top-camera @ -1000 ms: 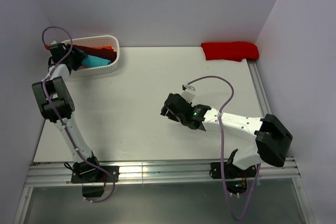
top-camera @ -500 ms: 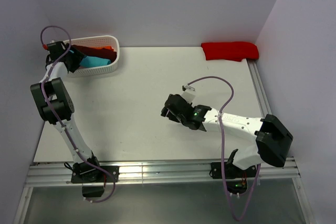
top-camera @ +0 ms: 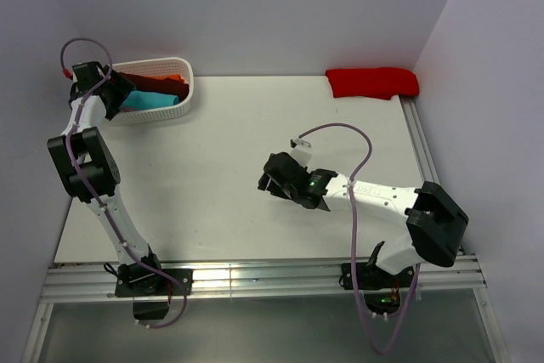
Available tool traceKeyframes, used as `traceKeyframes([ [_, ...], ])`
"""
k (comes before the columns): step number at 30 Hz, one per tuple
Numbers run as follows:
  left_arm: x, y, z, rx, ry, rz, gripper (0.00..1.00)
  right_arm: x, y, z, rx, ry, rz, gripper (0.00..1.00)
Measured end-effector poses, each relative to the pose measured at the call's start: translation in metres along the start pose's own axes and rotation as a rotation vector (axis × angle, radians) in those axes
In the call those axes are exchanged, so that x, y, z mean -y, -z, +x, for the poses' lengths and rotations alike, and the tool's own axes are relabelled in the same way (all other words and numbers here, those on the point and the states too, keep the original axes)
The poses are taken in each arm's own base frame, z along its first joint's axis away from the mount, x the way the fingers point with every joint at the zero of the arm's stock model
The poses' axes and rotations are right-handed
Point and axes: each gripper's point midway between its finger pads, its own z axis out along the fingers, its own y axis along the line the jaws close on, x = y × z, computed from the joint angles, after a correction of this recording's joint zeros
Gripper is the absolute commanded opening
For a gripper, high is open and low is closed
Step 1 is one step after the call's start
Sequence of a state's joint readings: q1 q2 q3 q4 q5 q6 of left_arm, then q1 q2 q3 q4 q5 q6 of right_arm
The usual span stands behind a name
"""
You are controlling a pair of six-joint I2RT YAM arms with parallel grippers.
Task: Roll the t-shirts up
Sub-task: Place the rolled tshirt into the container
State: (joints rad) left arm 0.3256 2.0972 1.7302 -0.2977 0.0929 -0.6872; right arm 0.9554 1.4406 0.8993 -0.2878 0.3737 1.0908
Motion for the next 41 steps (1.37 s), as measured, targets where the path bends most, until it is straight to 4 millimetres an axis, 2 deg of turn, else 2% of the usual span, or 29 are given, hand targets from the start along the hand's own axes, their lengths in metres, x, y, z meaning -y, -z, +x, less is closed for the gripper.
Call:
traceKeyframes([
  [7, 0.009, 0.022, -0.011, 0.004, -0.048, -0.007, 0.99, -0.008, -0.001, 0.000, -0.009, 0.012, -0.026, 0.70],
  [10, 0.019, 0.040, -0.012, -0.018, -0.104, 0.028, 1.00, -0.013, 0.000, -0.001, -0.012, 0.015, -0.050, 0.70],
  [13, 0.037, 0.064, -0.007, -0.065, -0.210, 0.102, 0.99, -0.019, 0.003, -0.006, -0.010, 0.002, -0.085, 0.71],
  [15, 0.051, 0.083, 0.005, -0.112, -0.295, 0.165, 0.99, -0.024, 0.009, -0.014, 0.003, -0.016, -0.123, 0.71],
  [19, 0.083, 0.139, 0.042, -0.181, -0.520, 0.315, 0.99, -0.034, 0.030, -0.029, 0.043, -0.052, -0.213, 0.73],
  [24, 0.099, 0.229, 0.119, -0.249, -0.776, 0.516, 0.99, -0.033, 0.057, -0.044, 0.108, -0.096, -0.302, 0.78],
  [26, 0.099, 0.258, 0.143, -0.274, -0.839, 0.605, 0.99, -0.028, 0.062, -0.049, 0.132, -0.106, -0.308, 0.79],
  [27, 0.097, 0.266, 0.151, -0.283, -0.856, 0.631, 0.99, -0.027, 0.065, -0.051, 0.141, -0.110, -0.309, 0.80],
  [29, 0.090, 0.275, 0.165, -0.302, -0.880, 0.662, 0.99, -0.025, 0.070, -0.057, 0.167, -0.120, -0.311, 0.80],
  [33, 0.069, 0.276, 0.203, -0.394, -0.897, 0.669, 0.99, -0.020, 0.078, -0.065, 0.203, -0.134, -0.311, 0.82],
  [35, 0.064, 0.277, 0.220, -0.440, -0.910, 0.680, 0.99, -0.014, 0.079, -0.065, 0.214, -0.137, -0.305, 0.82],
  [37, 0.064, 0.279, 0.226, -0.458, -0.916, 0.687, 0.99, -0.006, 0.079, -0.062, 0.219, -0.136, -0.295, 0.82],
  [41, 0.066, 0.280, 0.226, -0.451, -0.919, 0.695, 0.99, 0.002, 0.079, -0.062, 0.229, -0.134, -0.276, 0.86],
])
